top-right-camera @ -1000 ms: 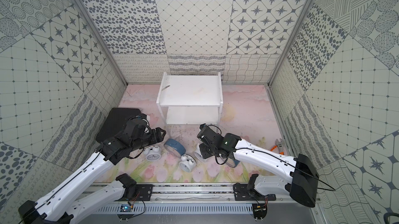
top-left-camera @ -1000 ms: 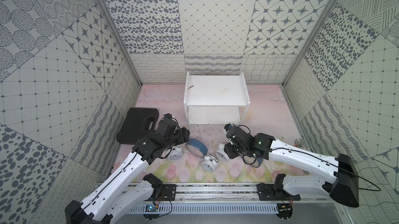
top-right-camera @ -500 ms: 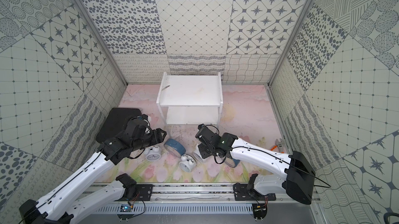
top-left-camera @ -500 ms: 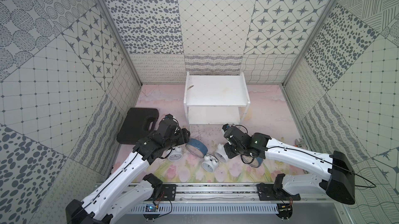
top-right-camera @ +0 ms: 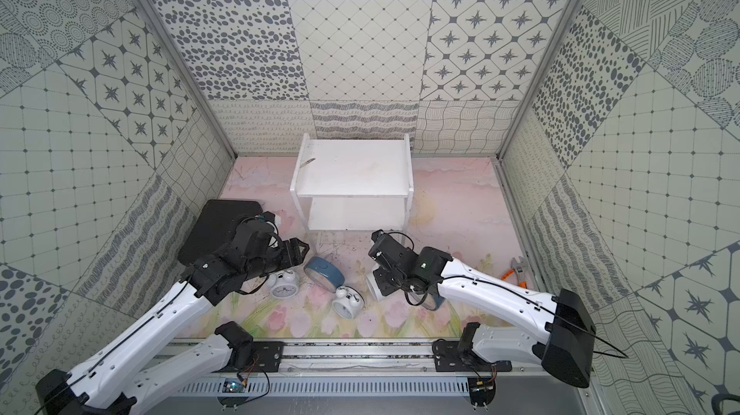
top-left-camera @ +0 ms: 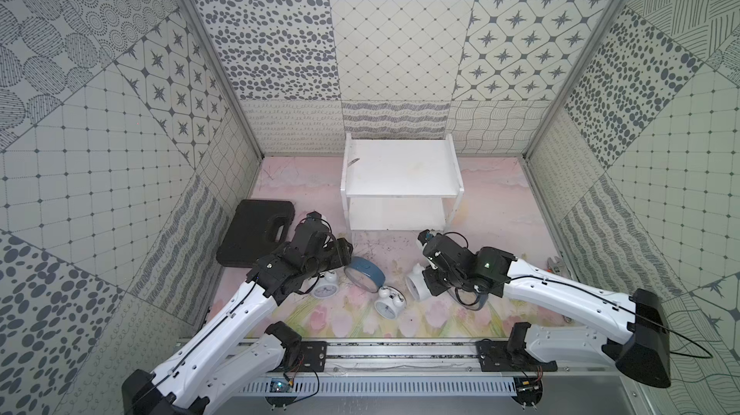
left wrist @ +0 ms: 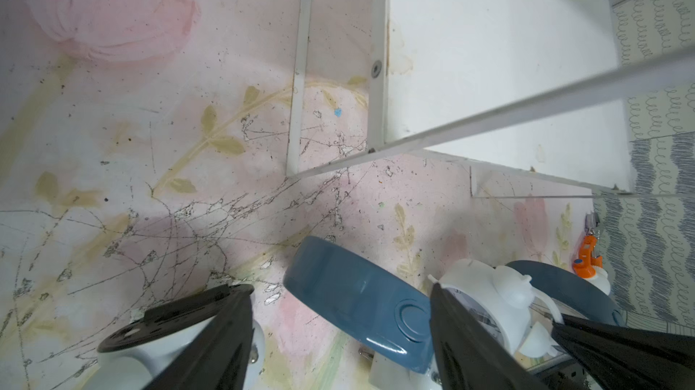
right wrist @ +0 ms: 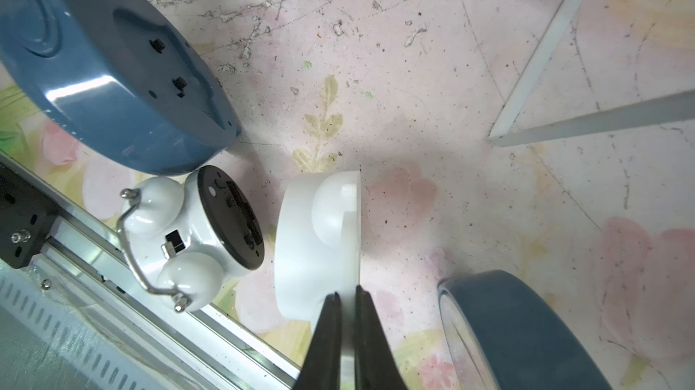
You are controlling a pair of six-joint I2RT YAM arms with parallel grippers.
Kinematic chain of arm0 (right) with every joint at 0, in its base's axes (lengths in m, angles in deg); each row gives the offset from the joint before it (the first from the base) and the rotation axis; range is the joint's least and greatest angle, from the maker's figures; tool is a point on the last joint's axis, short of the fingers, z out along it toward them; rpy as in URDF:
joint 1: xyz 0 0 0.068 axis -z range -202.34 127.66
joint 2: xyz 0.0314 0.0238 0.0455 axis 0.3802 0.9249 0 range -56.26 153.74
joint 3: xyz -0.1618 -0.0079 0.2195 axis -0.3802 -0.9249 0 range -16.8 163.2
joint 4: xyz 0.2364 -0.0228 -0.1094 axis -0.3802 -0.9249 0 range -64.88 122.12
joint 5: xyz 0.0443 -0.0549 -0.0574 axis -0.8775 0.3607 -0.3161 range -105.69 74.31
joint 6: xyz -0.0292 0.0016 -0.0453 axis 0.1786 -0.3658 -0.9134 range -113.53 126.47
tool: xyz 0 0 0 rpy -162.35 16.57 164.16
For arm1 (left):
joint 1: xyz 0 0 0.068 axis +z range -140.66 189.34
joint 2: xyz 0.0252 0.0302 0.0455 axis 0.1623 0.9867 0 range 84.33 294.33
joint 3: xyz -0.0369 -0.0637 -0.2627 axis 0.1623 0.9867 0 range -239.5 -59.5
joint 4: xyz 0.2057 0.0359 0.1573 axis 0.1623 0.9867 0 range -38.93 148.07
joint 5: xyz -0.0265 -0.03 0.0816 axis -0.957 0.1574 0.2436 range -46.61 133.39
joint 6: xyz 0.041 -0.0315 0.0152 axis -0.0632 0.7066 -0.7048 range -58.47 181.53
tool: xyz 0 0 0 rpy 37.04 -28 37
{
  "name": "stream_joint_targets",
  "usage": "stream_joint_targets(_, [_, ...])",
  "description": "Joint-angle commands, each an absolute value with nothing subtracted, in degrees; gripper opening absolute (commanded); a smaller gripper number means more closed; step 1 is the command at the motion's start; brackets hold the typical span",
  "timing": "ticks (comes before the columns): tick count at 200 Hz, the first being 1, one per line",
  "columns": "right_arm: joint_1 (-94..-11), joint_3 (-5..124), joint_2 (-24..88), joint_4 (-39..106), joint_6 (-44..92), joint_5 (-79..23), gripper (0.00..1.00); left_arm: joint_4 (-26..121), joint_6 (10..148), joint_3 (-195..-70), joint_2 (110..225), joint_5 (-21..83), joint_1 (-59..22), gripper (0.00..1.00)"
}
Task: Place the alarm clocks on the shelf by style
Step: Pick up the alarm from the center of the board, then place the alarm on the shelf.
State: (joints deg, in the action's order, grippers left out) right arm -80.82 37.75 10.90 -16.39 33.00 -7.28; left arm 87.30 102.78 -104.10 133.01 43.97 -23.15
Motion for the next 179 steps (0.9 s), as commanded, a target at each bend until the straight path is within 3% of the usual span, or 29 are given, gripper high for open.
stream_joint_targets(1, [-81.0,43.5,6.0,-20.8,31.2,-7.2,0.0,85.6,98.9,-106.3,132.4,41.9,-23.2,0.79])
stream_joint_targets(32, [-81.0,50.9,1.0,-26.0,28.1,-15.5,0.0,80.9,95.5,-107.8,130.9,32.4,-23.2,0.86])
stream_joint_targets(57, [-80.9,56.7,-0.9,-24.6,25.9,-28.2,0.0,69.5,94.4,-107.2,129.8,14.0,-23.2,0.99])
stream_joint_targets(94, [-80.9,67.2,7.0,-23.5,23.8,-45.7,0.0,53.9,100.3,-109.1,134.4,-8.0,-23.2,0.99])
stream_joint_targets(139, [-80.0,74.5,13.7,-23.2,20.9,-54.9,0.0,52.7,100.3,-112.6,135.6,-15.8,-23.2,0.99])
stream_joint_targets(179, [-77.1,73.0,14.7,-24.0,19.2,-57.1,0.0,48.2,104.7,-112.2,135.8,-19.7,-19.6,0.98])
